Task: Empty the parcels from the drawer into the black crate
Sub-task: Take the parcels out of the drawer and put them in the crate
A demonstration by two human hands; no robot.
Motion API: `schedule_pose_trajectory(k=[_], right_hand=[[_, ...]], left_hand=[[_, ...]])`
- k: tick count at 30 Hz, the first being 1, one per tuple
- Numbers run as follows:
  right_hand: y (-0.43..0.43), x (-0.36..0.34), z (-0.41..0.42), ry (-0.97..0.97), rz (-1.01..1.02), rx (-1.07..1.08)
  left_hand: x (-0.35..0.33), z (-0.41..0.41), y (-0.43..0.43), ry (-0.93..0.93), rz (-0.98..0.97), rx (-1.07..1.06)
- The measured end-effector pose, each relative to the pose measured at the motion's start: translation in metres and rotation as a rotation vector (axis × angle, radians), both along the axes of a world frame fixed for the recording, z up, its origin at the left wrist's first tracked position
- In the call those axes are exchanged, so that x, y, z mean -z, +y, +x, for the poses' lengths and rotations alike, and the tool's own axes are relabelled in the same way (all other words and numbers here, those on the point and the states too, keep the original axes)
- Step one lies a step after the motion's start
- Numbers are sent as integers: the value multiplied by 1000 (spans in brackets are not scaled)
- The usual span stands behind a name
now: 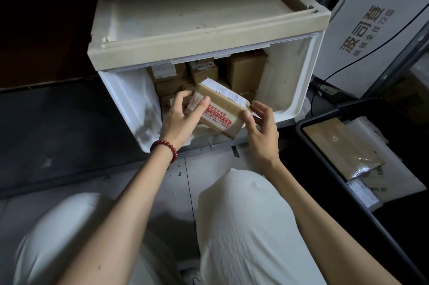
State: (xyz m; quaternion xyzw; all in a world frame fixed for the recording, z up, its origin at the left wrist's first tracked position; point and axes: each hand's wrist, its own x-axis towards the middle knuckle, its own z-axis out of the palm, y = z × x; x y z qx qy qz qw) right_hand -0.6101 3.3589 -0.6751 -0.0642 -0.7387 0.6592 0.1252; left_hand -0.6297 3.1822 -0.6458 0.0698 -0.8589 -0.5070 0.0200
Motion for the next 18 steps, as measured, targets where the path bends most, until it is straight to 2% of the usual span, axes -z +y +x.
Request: schedule_pose_trajectory(k=[12, 18], right_hand=[[5, -1, -1, 85, -25, -88], [5, -3, -3, 93, 101, -97]], left_hand=[[15, -8, -11, -30, -19, -36], [18, -9, -10, 12, -14, -26]])
